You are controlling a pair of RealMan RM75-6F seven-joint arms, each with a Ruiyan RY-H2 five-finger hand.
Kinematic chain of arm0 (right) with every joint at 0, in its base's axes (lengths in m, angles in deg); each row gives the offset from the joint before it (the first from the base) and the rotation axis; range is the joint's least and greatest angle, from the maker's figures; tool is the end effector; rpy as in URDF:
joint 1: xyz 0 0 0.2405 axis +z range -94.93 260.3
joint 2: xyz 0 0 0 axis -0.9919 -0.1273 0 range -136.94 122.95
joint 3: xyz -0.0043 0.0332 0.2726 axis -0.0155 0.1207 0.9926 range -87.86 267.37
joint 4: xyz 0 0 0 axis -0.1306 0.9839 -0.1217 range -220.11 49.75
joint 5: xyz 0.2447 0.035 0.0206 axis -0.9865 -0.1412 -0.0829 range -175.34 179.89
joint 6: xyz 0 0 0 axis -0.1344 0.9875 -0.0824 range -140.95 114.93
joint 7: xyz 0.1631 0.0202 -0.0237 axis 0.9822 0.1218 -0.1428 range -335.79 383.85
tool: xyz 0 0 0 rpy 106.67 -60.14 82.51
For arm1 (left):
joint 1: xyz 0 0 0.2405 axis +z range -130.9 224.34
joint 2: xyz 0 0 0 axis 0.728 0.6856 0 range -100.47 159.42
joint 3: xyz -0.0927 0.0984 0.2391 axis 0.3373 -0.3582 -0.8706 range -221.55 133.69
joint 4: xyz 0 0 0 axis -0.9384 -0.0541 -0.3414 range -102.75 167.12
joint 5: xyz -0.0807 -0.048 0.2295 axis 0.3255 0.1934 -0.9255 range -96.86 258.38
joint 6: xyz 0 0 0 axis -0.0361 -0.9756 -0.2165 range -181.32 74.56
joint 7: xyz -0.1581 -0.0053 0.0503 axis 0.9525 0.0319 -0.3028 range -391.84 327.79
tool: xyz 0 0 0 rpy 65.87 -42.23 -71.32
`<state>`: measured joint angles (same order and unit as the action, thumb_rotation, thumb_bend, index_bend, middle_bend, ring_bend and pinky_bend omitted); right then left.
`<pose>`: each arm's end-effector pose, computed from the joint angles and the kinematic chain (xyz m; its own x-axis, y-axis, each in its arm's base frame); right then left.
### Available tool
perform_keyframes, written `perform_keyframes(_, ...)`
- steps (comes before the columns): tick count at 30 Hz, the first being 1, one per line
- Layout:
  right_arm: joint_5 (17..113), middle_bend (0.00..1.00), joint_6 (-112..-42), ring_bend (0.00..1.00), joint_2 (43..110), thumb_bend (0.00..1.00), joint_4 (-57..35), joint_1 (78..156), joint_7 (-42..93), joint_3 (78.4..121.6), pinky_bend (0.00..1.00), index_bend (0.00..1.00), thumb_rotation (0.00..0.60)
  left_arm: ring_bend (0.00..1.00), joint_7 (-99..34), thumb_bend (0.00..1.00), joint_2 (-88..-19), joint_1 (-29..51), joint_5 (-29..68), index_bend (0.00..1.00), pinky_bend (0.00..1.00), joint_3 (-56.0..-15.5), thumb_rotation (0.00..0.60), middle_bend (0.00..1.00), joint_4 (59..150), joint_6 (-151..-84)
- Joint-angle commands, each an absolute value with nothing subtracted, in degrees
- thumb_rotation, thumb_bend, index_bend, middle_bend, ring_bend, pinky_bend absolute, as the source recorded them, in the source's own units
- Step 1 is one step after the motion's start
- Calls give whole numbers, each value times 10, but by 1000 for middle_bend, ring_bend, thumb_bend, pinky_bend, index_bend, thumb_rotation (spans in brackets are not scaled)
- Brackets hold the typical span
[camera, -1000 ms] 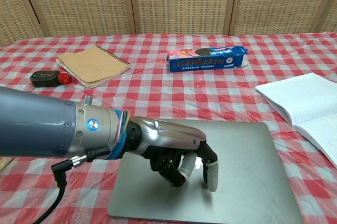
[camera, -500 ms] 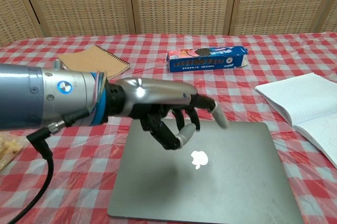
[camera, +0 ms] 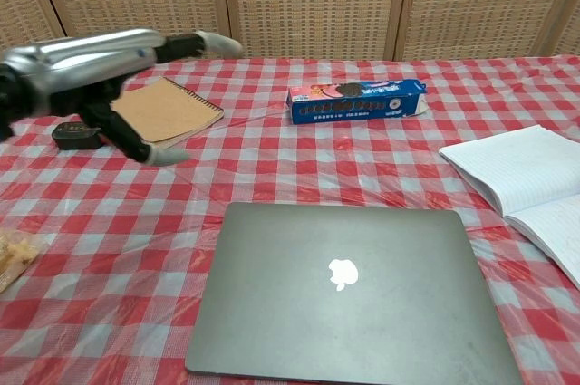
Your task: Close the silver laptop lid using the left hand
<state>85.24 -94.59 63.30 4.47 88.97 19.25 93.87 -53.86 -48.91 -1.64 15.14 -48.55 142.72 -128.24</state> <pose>-0.3446 -0.2212 0.0958 0.4088 -0.0394 0.9118 -0.9121 0.0162 0.4096 -0.1028 0.2987 -0.0128 0.3943 0.2298 0.8898 0.8332 -0.4979 -0.2407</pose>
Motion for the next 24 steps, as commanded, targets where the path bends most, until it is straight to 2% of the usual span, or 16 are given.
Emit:
perform_keyframes(1, 856, 0, -948, 0, 635, 730, 42, 890, 195, 938, 0, 0, 600, 0, -628, 181, -480, 69, 91, 0, 0, -533, 600, 0, 1401, -1391)
perform_keyframes(5, 871, 0, -955, 0, 638, 714, 39, 889, 198, 933, 0, 0, 600, 0, -645, 122, -483, 128, 70, 0, 0, -555, 600, 0, 1372, -1455)
perform_keyframes(10, 890, 0, -952, 0, 636, 653, 41, 890, 194, 919, 0, 0, 600, 0, -607, 111, -486, 206, 54, 0, 0, -575, 598, 0, 1339, -1507)
perform_keyframes(19, 929, 0, -939, 0, 644, 622, 40, 899, 166, 897, 0, 0, 600, 0, -565, 112, -463, 312, 30, 0, 0, -595, 599, 0, 1279, -1556)
perform_keyframes(24, 937, 0, -947, 0, 647, 627, 43, 898, 162, 895, 0, 0, 600, 0, -537, 114, -452, 335, 17, 0, 0, -582, 600, 0, 1271, -1553)
